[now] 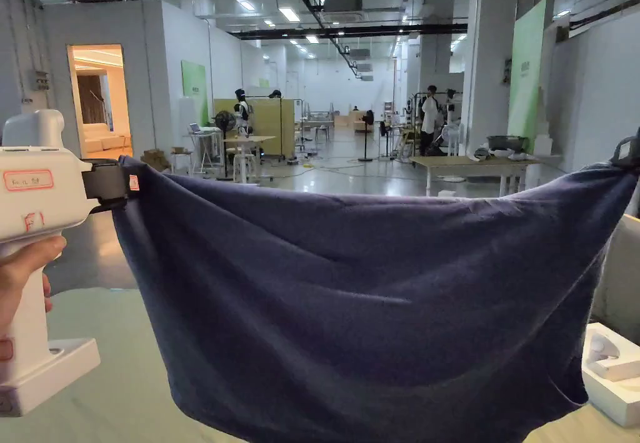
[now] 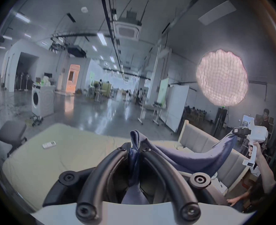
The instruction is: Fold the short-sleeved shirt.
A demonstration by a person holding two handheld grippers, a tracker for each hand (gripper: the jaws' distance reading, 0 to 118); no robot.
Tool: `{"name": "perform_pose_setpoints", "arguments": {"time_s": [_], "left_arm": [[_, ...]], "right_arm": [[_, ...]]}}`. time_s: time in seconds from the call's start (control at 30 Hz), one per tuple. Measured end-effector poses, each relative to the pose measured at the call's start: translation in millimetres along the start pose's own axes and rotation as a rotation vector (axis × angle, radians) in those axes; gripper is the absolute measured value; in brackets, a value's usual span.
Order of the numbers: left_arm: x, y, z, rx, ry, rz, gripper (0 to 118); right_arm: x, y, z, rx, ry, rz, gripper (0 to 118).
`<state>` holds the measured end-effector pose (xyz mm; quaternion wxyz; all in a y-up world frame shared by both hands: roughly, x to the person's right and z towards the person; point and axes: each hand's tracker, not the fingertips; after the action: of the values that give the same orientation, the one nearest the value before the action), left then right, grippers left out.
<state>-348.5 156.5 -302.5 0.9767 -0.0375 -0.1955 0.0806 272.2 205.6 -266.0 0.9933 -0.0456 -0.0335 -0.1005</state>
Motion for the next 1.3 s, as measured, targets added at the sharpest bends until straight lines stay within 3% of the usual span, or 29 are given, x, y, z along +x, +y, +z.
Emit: {"name": "perform_pose_setpoints", "arguments": {"time_s": [0.3, 0.8, 1.3], "left_arm": [[1.9, 17.4, -10.3, 0.041, 0.043, 0.009, 11], [-3.6, 12.7, -41.1, 0.010, 0.039, 0.000, 11], [-41.0, 6.1, -155.6, -0.025, 0.055, 0.057, 11]], "right_arm": [[-24.8, 41.4, 4.7, 0.067, -0.083, 0.114, 2], [-18.9, 35.1, -16.5, 0.060, -0.087, 0.097, 2], [-28.0, 52.5, -123.6, 0.098, -0.111, 0.110, 2]]}}
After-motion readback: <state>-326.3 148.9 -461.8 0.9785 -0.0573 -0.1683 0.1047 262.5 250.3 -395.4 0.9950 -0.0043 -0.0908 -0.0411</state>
